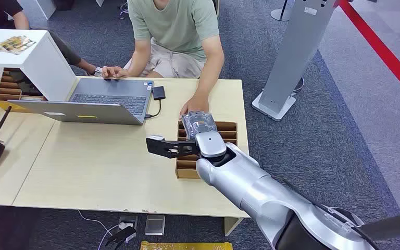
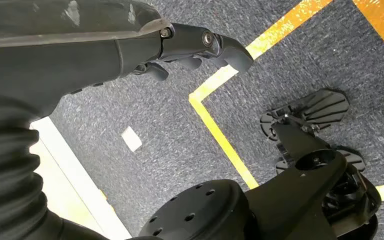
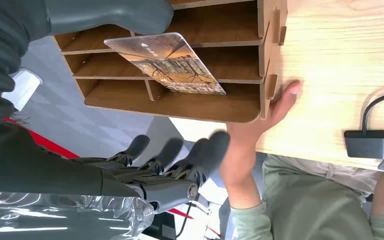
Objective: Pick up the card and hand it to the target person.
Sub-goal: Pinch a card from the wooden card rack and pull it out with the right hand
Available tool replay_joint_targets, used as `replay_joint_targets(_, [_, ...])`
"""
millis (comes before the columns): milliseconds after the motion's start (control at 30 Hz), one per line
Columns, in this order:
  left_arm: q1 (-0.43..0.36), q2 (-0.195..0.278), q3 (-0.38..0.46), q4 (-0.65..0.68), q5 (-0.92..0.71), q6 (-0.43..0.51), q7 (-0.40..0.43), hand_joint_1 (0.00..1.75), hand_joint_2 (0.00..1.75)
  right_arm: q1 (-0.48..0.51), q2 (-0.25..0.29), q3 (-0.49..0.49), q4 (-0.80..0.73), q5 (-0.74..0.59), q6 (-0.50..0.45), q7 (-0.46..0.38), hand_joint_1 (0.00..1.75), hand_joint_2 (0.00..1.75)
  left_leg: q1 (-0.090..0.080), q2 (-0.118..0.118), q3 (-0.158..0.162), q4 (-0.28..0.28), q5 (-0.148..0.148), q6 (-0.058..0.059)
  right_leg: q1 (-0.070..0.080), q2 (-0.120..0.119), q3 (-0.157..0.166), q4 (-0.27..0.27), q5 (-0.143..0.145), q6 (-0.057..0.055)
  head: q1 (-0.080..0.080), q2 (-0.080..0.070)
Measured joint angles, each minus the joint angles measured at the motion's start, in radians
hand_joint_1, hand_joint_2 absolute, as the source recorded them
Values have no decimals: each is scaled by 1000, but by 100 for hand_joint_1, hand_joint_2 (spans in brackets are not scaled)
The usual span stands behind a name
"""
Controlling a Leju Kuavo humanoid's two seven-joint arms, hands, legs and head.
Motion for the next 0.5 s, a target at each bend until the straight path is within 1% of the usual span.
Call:
replay_joint_targets(400, [7,2,0,-5,17,0,-1,0,175,0,0,8,0,-1,1,-8,53,175,0,0,0,0,0,0,0,0,0,0,0,0,0,0])
replay_joint_targets(500, [8,4,0,-8,20,1,-1,0,175,0,0,10,0,-1,1,-9,55,175,0,0,0,0,0,0,0,0,0,0,0,0,0,0])
